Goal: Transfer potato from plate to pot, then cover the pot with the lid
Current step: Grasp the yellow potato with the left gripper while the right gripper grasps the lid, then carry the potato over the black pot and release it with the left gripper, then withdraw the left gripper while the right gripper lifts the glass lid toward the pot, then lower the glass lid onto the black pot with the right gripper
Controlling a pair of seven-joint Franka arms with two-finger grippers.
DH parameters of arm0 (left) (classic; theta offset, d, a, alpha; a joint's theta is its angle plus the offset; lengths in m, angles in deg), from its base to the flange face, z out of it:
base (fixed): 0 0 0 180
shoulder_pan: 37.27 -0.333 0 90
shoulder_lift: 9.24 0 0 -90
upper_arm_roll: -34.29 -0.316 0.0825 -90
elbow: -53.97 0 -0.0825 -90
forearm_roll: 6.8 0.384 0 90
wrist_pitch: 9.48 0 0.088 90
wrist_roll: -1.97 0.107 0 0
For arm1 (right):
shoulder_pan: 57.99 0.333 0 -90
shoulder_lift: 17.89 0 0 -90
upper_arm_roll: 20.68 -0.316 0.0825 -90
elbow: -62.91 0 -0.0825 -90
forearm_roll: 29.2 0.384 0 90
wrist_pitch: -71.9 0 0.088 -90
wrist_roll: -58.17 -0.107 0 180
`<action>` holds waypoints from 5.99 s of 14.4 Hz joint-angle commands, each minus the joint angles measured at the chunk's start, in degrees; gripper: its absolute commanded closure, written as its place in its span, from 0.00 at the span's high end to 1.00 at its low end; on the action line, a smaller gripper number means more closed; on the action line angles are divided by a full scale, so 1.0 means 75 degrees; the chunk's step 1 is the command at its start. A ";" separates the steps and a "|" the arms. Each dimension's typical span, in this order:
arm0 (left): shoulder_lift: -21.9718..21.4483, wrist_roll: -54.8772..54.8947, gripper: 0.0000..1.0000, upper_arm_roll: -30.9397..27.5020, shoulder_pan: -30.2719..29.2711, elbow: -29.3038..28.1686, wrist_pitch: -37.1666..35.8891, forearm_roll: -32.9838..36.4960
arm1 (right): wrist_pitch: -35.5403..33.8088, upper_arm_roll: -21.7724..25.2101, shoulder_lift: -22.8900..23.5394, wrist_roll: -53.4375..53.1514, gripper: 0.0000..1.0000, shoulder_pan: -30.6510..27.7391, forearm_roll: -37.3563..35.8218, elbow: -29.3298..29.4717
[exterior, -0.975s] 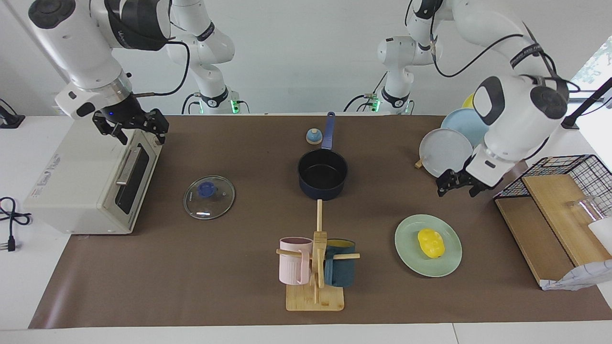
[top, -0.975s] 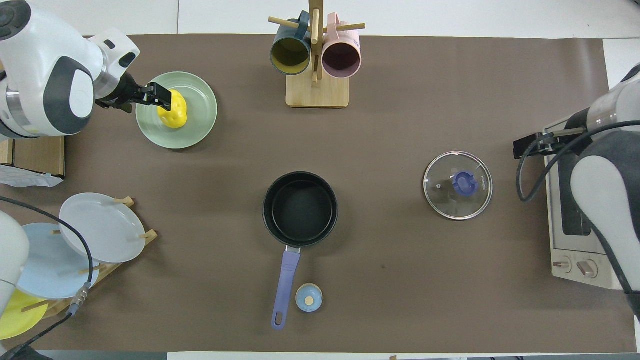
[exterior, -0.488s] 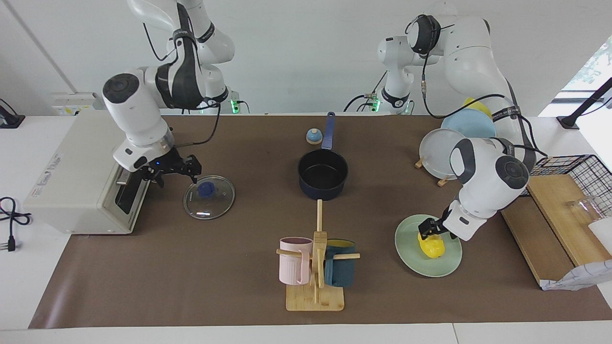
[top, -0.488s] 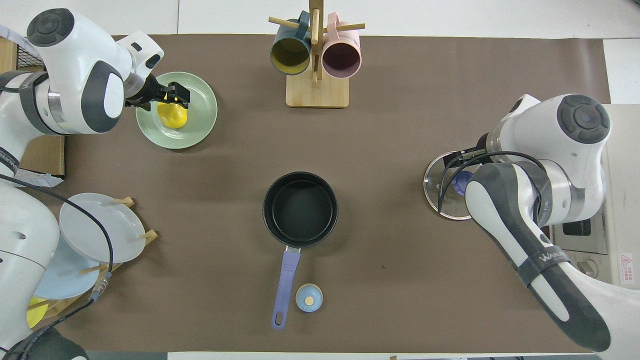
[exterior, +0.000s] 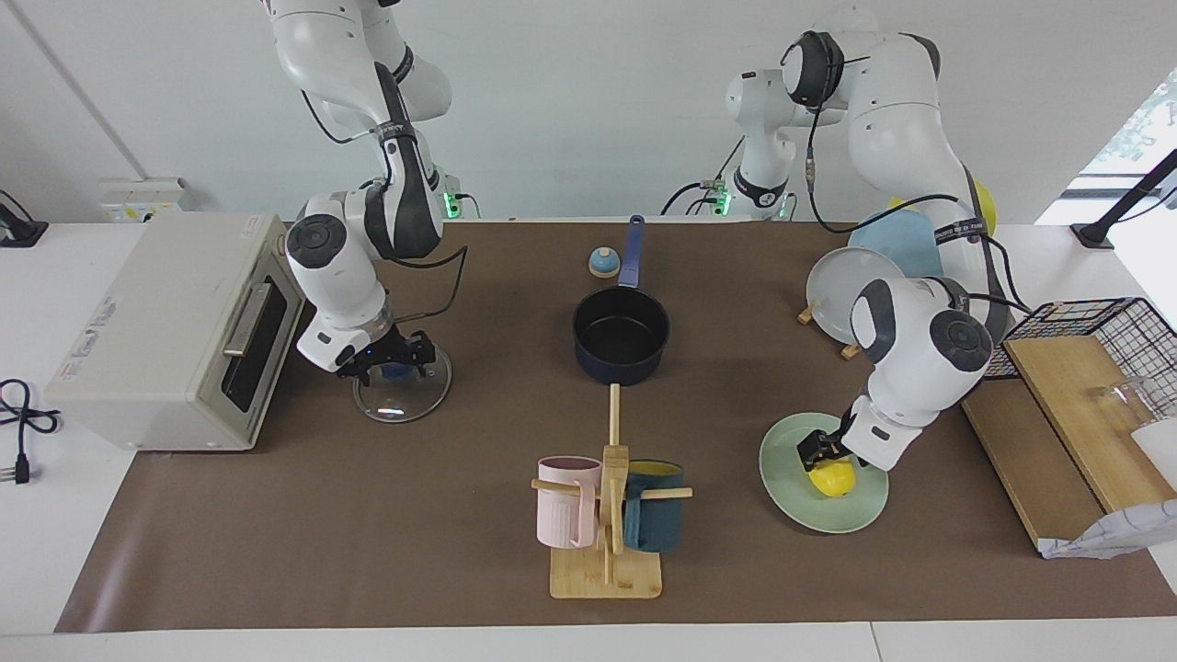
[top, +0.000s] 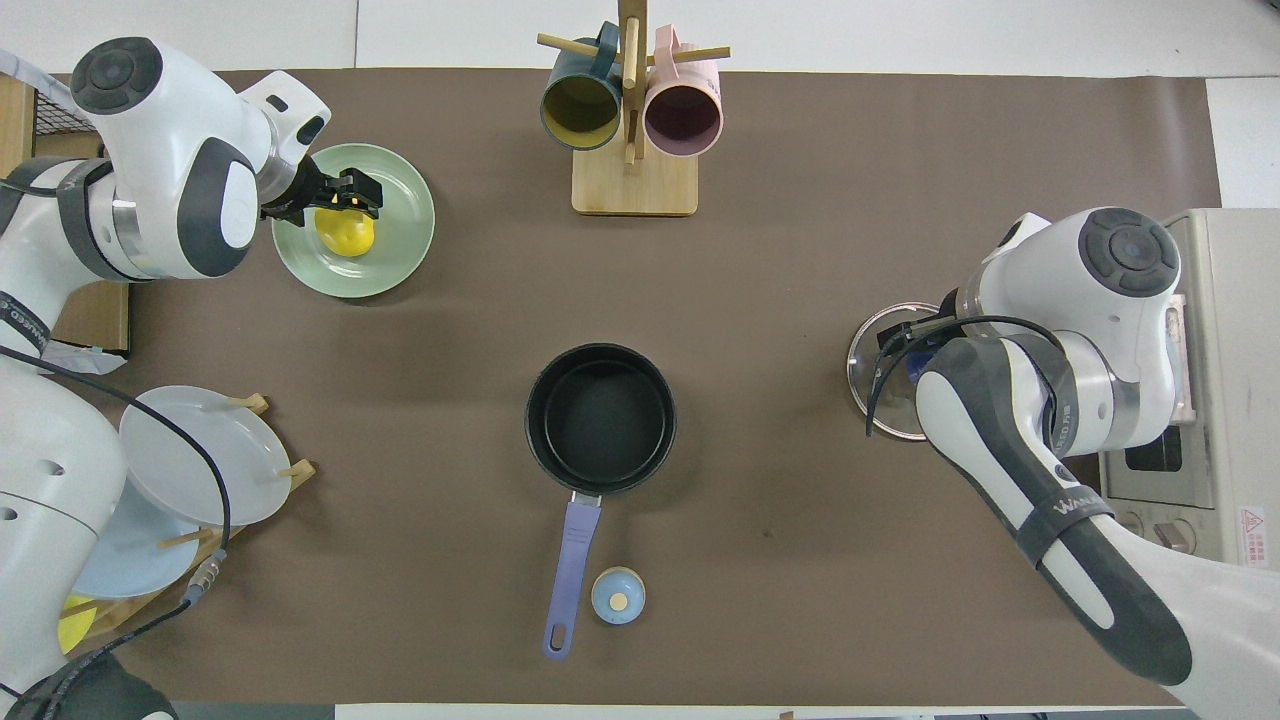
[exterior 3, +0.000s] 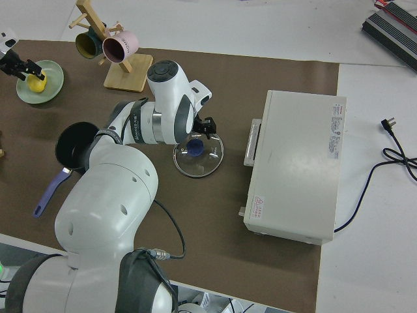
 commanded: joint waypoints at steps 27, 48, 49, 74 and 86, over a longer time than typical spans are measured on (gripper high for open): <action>-0.4072 -0.3839 0.00 0.0035 0.4188 -0.4189 0.0738 -0.0263 | -0.3076 -0.0049 0.0435 -0.0135 0.00 0.0734 0.0199 0.3163; -0.3029 -0.4859 0.00 0.0024 0.4833 -0.5246 0.2582 0.1061 | -0.3229 -0.0330 0.0541 -0.0603 0.00 0.0944 0.0269 0.3423; -0.3029 -0.4848 0.00 0.0024 0.4833 -0.5293 0.2582 0.1131 | -0.3229 -0.0330 0.0541 -0.0604 0.00 0.0979 0.0269 0.3423; -0.4610 0.1642 1.00 -0.0047 -0.0743 -0.1285 -0.3512 -0.0216 | -0.2023 -0.0318 0.1302 -0.5642 0.00 0.4389 0.0105 0.4032; -0.4810 0.1821 1.00 -0.0117 -0.0921 -0.1087 -0.4284 0.0124 | -0.2104 -0.0318 0.1373 -0.5596 0.00 0.4378 0.0105 0.3658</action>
